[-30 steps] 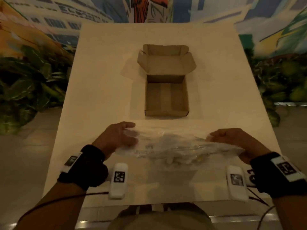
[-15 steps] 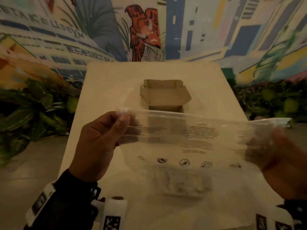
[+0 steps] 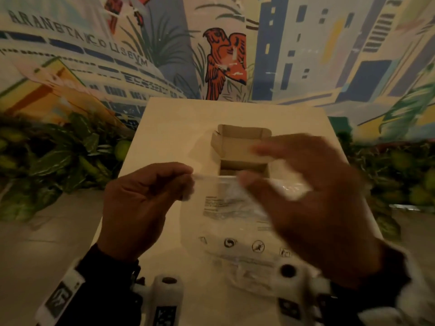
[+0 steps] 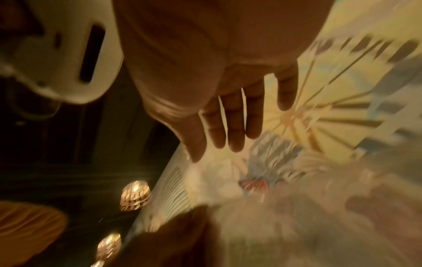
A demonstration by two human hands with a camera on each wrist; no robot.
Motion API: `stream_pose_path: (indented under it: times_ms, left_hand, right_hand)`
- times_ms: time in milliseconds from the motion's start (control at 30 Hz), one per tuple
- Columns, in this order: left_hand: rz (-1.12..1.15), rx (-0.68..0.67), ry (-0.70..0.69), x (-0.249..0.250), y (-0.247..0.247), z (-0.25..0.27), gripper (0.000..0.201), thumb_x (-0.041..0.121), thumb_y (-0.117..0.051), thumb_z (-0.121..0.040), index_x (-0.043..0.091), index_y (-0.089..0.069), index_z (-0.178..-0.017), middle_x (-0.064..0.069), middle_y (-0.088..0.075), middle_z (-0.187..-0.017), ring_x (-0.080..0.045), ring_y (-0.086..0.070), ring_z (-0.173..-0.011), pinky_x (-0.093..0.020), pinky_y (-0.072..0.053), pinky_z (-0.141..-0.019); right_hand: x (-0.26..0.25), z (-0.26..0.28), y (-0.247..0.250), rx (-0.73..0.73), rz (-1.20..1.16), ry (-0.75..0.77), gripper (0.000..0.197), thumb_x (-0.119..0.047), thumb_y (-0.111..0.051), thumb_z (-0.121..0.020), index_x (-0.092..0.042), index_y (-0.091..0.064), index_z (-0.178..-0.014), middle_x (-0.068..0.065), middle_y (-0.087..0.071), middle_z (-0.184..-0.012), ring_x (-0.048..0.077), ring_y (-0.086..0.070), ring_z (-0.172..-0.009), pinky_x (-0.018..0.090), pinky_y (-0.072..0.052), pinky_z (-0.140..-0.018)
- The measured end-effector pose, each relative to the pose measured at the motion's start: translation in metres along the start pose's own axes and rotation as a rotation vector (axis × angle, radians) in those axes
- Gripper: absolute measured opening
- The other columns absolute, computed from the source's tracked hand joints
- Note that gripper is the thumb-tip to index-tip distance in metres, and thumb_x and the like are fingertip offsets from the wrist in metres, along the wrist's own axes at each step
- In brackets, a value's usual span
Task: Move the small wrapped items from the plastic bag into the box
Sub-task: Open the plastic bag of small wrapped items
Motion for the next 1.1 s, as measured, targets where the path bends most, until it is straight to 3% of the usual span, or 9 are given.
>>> stream_pose_path:
  times_ms: [133, 367, 467, 600, 667, 800, 933, 1033, 1100]
  left_hand:
    - [-0.033, -0.026, -0.034, -0.001, 0.002, 0.004, 0.025, 0.057, -0.064, -0.072, 0.039, -0.07, -0.089, 0.018, -0.073, -0.084, -0.01, -0.069, -0.077, -0.017, -0.055, -0.07]
    - [-0.095, -0.055, -0.006, -0.014, -0.004, 0.013, 0.012, 0.038, -0.059, -0.075, 0.028, -0.064, -0.08, 0.006, -0.069, -0.081, -0.005, -0.064, -0.074, -0.013, -0.052, -0.068]
    - [-0.065, -0.006, 0.033, -0.017, -0.001, 0.01, 0.012, 0.04, -0.055, -0.076, 0.029, -0.062, -0.08, 0.006, -0.07, -0.077, -0.007, -0.065, -0.072, -0.015, -0.054, -0.067]
    - [0.037, -0.007, 0.103, -0.025, 0.004, 0.004, 0.031, 0.061, -0.061, -0.072, 0.031, -0.06, -0.081, 0.008, -0.072, -0.074, -0.012, -0.068, -0.071, -0.019, -0.057, -0.067]
    - [0.102, -0.057, 0.161, -0.028, 0.0, 0.002, 0.045, 0.07, -0.065, -0.062, 0.03, -0.06, -0.082, 0.005, -0.073, -0.078, -0.014, -0.069, -0.071, -0.021, -0.058, -0.066]
    - [0.165, -0.171, 0.22, -0.022, -0.009, -0.002, 0.051, 0.07, -0.071, -0.053, 0.036, -0.057, -0.088, -0.002, -0.075, -0.079, -0.019, -0.069, -0.059, -0.026, -0.059, -0.057]
    - [0.011, -0.229, 0.174, -0.006, -0.019, -0.006, 0.034, 0.057, -0.073, -0.051, 0.042, -0.064, -0.08, -0.001, -0.072, -0.066, -0.015, -0.066, -0.054, -0.021, -0.057, -0.054]
    - [0.045, -0.239, 0.133, -0.002, -0.022, -0.008, 0.039, 0.058, -0.078, -0.048, 0.035, -0.069, -0.078, 0.0, -0.07, -0.062, -0.015, -0.065, -0.054, -0.019, -0.055, -0.055]
    - [0.057, -0.256, 0.126, -0.002, -0.023, -0.009, 0.047, 0.067, -0.075, -0.047, 0.032, -0.071, -0.079, 0.001, -0.07, -0.064, -0.015, -0.066, -0.057, -0.018, -0.055, -0.058]
  right_hand:
    - [-0.02, -0.001, -0.064, -0.181, 0.071, 0.202, 0.018, -0.031, -0.06, -0.086, -0.019, -0.067, -0.097, 0.0, -0.073, -0.085, 0.021, -0.063, -0.081, 0.046, -0.04, -0.088]
    - [0.038, 0.018, -0.038, -0.257, 0.139, 0.182, 0.009, -0.02, -0.056, -0.086, -0.023, -0.061, -0.078, -0.011, -0.057, -0.072, 0.011, -0.047, -0.07, 0.036, -0.038, -0.078]
    - [0.089, 0.033, 0.0, -0.285, 0.184, 0.033, 0.008, -0.02, -0.054, -0.085, -0.023, -0.059, -0.08, -0.007, -0.063, -0.085, 0.009, -0.051, -0.084, 0.034, -0.041, -0.084]
    - [0.141, 0.051, 0.054, -0.275, 0.166, -0.271, 0.01, -0.024, -0.056, -0.087, -0.028, -0.061, -0.079, -0.016, -0.067, -0.09, -0.008, -0.052, -0.088, 0.002, -0.036, -0.077]
    - [0.152, 0.061, 0.069, -0.317, 0.16, -0.358, 0.015, -0.023, -0.06, -0.086, -0.035, -0.062, -0.077, -0.023, -0.069, -0.09, -0.015, -0.054, -0.091, 0.008, -0.037, -0.074]
    - [0.147, 0.066, 0.08, -0.36, -0.131, -0.382, 0.019, -0.049, -0.068, -0.072, -0.031, -0.066, -0.075, -0.01, -0.072, -0.079, 0.008, -0.067, -0.072, 0.022, -0.056, -0.063]
    - [0.137, 0.063, 0.08, -0.404, -0.485, -0.422, 0.005, -0.029, -0.071, -0.077, -0.03, -0.072, -0.082, 0.005, -0.071, -0.068, 0.017, -0.064, -0.059, 0.023, -0.055, -0.059]
    - [0.131, 0.057, 0.078, -0.589, -0.505, -0.441, 0.054, -0.073, -0.064, -0.061, -0.031, -0.072, -0.093, 0.006, -0.072, -0.067, 0.017, -0.066, -0.059, 0.023, -0.055, -0.062]
    - [0.123, 0.053, 0.075, -0.786, -0.452, -0.427, 0.053, -0.078, -0.057, -0.061, -0.039, -0.07, -0.095, 0.002, -0.074, -0.07, 0.012, -0.065, -0.056, 0.024, -0.054, -0.06]
Point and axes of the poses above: each hand's wrist, its own z-axis away from the middle knuckle, its own y-axis out of the back of the hand, x = y × z, the point moved 3 cm from there along -z, towards the middle knuckle
